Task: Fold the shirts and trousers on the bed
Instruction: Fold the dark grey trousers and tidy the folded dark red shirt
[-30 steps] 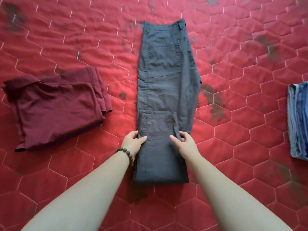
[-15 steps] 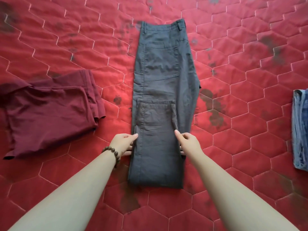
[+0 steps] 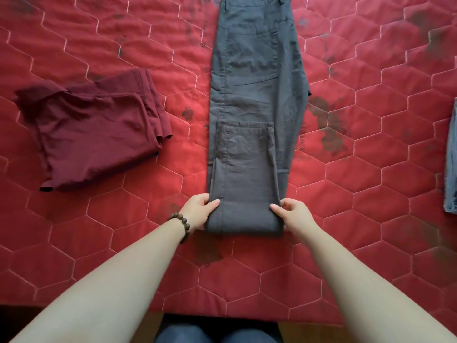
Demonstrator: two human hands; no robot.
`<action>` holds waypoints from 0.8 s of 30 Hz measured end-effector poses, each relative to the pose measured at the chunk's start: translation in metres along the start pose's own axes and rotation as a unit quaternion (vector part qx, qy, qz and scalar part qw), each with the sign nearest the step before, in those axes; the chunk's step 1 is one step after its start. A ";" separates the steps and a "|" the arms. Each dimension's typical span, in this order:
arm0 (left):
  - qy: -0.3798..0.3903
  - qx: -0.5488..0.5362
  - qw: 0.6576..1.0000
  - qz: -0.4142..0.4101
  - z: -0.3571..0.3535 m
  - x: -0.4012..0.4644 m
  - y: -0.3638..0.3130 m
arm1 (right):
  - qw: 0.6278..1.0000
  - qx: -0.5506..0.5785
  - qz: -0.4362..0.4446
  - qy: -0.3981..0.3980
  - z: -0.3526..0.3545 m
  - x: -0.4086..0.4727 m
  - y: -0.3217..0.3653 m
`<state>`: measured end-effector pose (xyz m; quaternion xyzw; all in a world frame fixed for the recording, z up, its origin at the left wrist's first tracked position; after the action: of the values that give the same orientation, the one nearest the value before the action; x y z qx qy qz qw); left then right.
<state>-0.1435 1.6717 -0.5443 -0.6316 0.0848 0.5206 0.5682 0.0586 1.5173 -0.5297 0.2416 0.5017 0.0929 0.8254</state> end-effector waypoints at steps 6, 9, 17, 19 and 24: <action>-0.305 0.257 0.908 -0.130 -0.026 -0.024 -0.001 | 0.943 -0.127 0.133 -0.278 -0.031 -0.023 -0.014; -0.295 0.366 0.819 -0.330 -0.046 -0.019 -0.013 | 0.858 -0.252 0.331 -0.303 -0.054 -0.016 -0.005; -0.124 0.558 0.757 -0.316 -0.064 0.025 0.019 | 0.789 -0.457 0.371 -0.174 -0.076 0.029 -0.013; -0.148 0.546 0.765 -0.308 -0.063 0.027 0.022 | 0.787 -0.470 0.350 -0.193 -0.063 0.033 -0.015; -0.228 0.492 0.798 -0.263 -0.061 0.022 0.003 | 0.820 -0.407 0.309 -0.258 -0.054 0.037 -0.012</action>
<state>-0.1015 1.6324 -0.5744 -0.1283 0.0276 0.3683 0.9204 0.0285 1.5380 -0.5851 0.0413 0.0860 0.4731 0.8758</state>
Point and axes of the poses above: each hand's wrist, its own x-axis towards the middle knuckle, its own z-axis out of the back of the hand, y = z × x, the point moved 1 cm from there along x, towards the middle knuckle, and after that the axes turned 4 degrees about -z, right-handed, at the moved point
